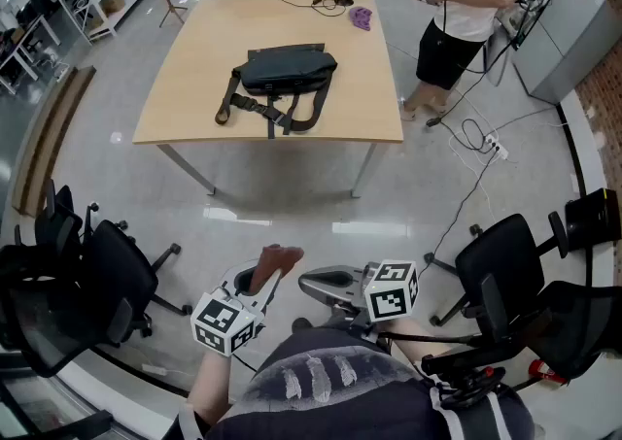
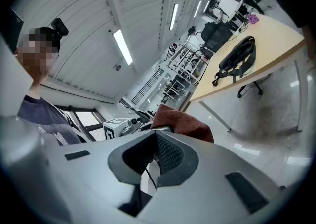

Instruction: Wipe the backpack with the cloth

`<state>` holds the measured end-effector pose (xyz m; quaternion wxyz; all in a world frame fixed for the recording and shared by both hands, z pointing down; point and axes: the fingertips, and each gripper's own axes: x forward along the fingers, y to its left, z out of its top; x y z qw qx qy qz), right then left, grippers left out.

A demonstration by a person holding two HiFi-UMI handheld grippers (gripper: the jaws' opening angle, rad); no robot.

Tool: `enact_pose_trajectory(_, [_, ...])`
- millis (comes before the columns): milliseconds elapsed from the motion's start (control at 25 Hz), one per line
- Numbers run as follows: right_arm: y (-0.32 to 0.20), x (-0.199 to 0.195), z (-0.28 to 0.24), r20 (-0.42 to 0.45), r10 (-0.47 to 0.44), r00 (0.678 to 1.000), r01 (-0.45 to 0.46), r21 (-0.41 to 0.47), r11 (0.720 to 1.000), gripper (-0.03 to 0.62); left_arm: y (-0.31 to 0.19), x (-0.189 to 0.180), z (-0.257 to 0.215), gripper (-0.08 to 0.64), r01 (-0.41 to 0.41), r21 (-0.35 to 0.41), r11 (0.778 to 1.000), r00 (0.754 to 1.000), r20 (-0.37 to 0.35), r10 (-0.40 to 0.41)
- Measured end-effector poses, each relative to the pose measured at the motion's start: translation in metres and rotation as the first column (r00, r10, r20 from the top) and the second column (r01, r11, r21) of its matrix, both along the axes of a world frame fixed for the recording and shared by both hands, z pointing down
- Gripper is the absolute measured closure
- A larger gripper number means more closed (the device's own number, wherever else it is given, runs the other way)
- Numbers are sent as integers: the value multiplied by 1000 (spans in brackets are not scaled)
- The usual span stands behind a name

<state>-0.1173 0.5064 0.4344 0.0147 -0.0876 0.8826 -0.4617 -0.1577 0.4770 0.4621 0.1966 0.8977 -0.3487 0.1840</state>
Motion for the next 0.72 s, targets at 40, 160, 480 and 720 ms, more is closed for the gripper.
enact_pose_trajectory(40, [-17,18,-2,-3,14,1000,-14,21,1000,591,-18,17,-2,503,-2,16,1000,1000,1,2])
enact_pose_trajectory(160, [-64,64,-10,8,40,999,-41,88,995,591,-71,61,-15,503,5,69,998,1000,-10,-4])
enact_pose_trajectory(480, [-135,127,-29,-25,12,1000,-5,255,967,591,-152,143,-35,503,-35,126,991,999,-5,36])
enact_pose_trajectory(720, [-167,155,-31,24,7,1000,-13,233,972,591,-183,159,-30,503,-20,121,992,998,65,12])
